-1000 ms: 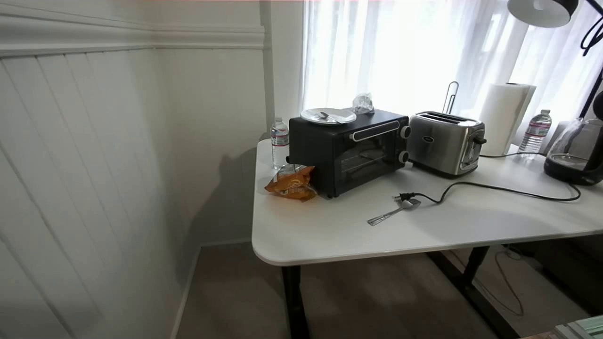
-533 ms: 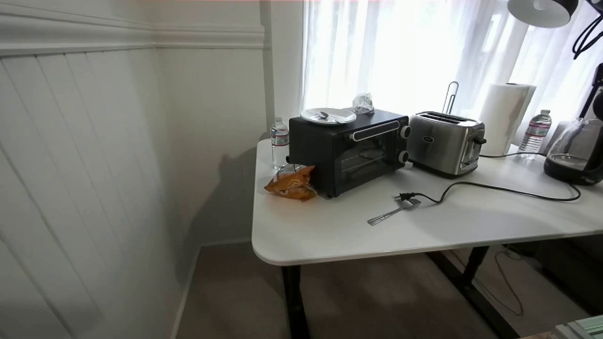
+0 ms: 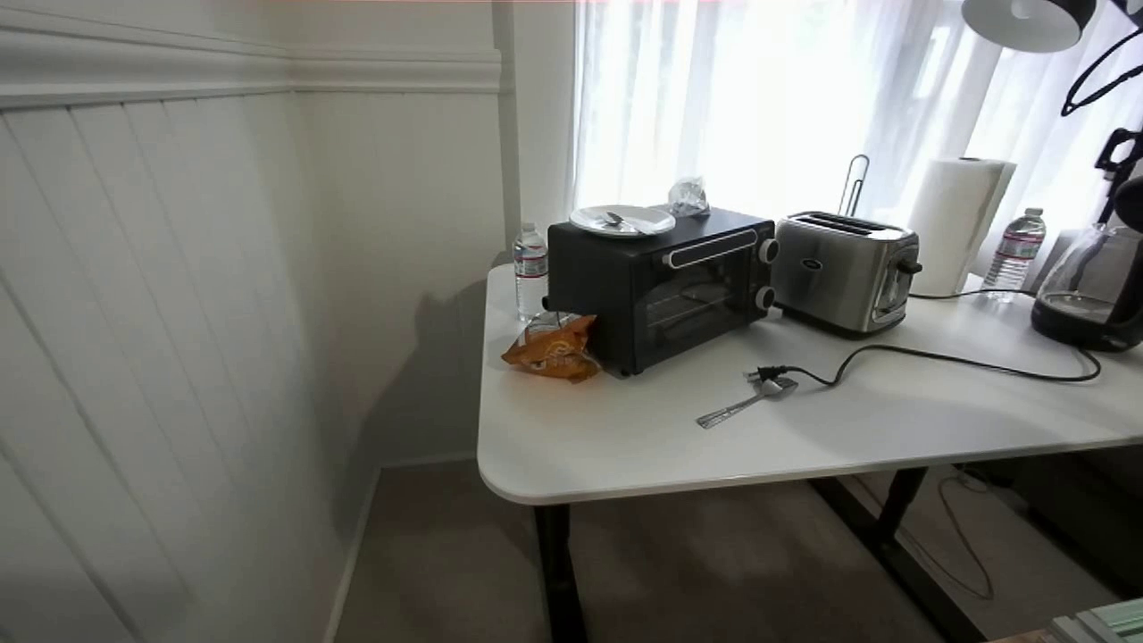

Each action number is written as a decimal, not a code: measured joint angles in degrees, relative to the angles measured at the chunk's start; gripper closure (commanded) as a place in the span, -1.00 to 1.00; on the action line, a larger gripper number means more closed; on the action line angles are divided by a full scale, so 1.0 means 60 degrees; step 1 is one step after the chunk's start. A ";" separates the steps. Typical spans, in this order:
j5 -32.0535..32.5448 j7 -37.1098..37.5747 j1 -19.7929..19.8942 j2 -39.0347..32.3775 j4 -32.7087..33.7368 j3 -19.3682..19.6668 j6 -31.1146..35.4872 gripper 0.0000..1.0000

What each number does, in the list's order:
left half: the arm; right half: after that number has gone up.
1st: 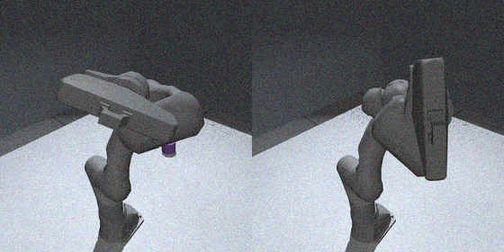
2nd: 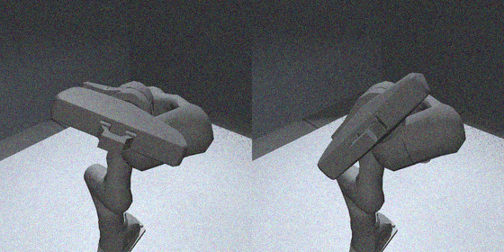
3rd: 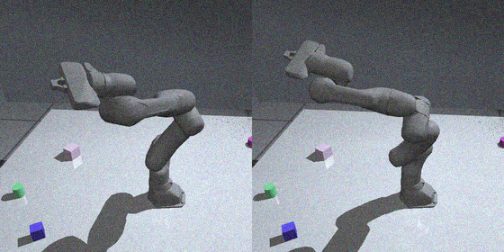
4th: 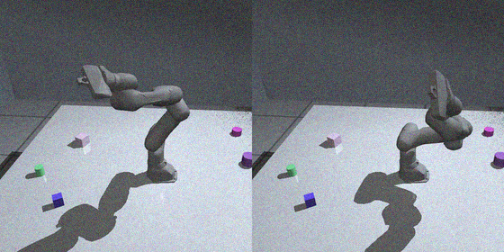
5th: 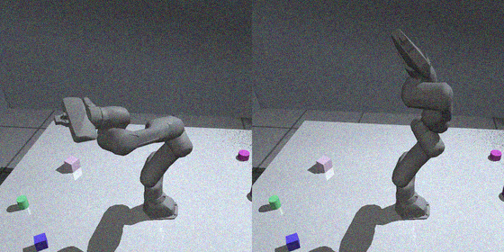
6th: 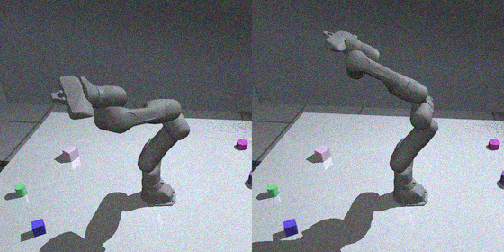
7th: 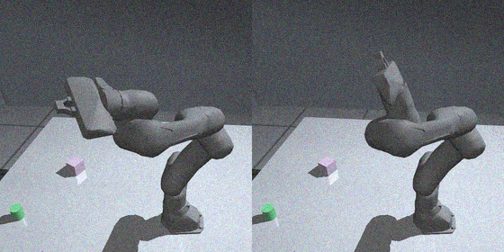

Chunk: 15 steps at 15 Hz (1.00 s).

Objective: Close the black kettle lid fully

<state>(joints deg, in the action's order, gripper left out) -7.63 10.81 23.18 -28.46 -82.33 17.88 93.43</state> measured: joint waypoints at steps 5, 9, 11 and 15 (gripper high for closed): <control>-0.0528 0.0000 0.0176 -0.0144 0.0027 -0.0005 0.0797 -1.00; -0.0623 0.0198 0.0228 -0.0284 0.0028 -0.0021 0.1154 -1.00; -0.0695 0.0478 0.0229 -0.0448 0.0033 -0.0024 0.1323 -1.00; -0.0884 0.1084 0.0245 -0.0718 0.0064 -0.0023 0.1479 -1.00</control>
<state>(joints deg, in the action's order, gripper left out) -12.94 17.32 24.66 -32.77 -81.95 17.74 102.30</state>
